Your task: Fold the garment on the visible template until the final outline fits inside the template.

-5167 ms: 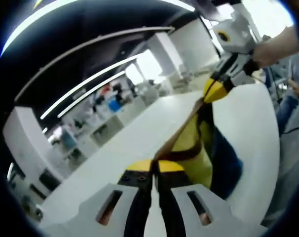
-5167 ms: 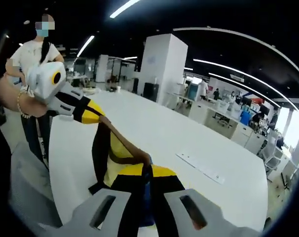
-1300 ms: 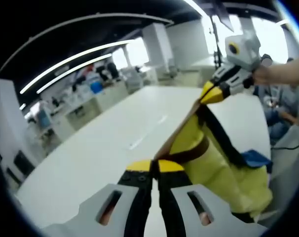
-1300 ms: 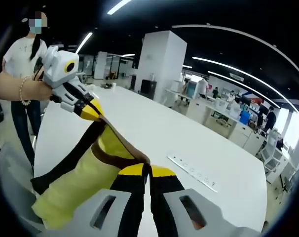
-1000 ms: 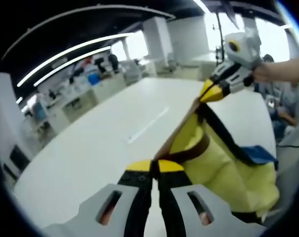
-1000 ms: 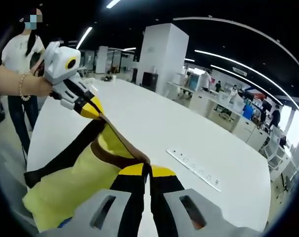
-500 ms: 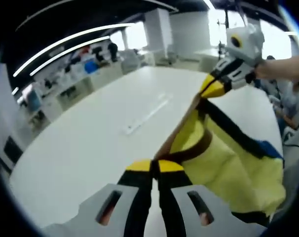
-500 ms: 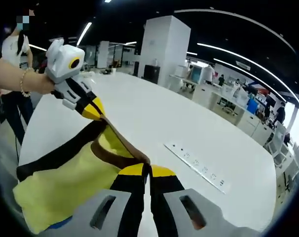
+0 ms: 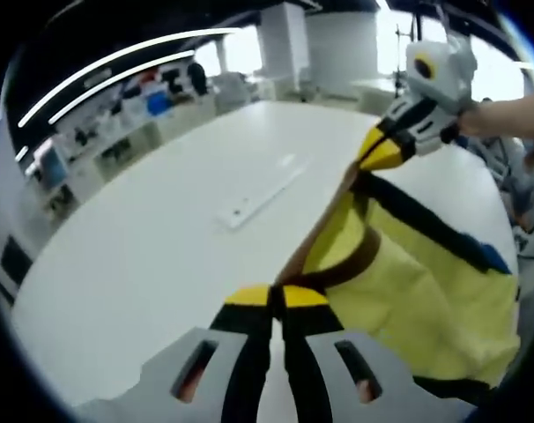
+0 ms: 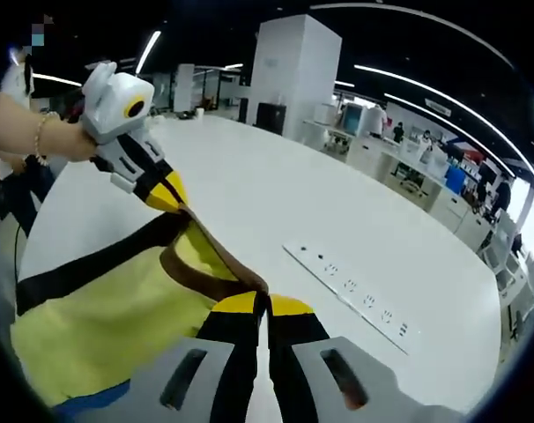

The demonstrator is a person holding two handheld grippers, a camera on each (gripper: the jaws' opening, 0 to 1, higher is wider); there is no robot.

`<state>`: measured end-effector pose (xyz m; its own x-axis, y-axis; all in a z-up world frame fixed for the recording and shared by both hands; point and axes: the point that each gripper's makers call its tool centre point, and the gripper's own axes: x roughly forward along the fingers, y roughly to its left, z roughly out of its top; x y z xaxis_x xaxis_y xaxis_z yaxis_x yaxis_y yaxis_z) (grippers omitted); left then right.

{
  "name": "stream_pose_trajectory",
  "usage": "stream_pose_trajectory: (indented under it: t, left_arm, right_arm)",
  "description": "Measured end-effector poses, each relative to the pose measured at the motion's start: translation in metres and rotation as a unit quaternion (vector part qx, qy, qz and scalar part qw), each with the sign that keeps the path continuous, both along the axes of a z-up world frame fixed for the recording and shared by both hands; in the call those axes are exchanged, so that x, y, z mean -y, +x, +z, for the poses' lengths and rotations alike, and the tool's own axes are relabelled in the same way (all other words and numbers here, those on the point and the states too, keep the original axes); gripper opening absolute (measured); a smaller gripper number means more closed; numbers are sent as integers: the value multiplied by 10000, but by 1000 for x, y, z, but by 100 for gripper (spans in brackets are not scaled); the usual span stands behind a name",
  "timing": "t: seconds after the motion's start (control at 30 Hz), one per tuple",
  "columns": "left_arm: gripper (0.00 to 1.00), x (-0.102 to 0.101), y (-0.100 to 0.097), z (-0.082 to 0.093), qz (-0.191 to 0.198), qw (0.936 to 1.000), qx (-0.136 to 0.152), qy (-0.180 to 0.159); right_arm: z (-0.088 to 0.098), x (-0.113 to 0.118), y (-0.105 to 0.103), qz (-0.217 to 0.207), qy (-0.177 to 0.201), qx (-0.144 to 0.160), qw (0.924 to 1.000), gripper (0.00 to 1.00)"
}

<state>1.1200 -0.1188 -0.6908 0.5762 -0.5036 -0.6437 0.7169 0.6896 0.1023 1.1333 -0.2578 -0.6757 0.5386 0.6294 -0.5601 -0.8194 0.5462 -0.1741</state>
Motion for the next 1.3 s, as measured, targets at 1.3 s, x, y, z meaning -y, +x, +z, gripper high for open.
stream_pose_trajectory:
  t: [1.3]
  left_arm:
    - [0, 7, 64, -61, 144, 9965, -695, 432]
  right_arm:
    - [-69, 5, 65, -352, -257, -531, 9976, 3]
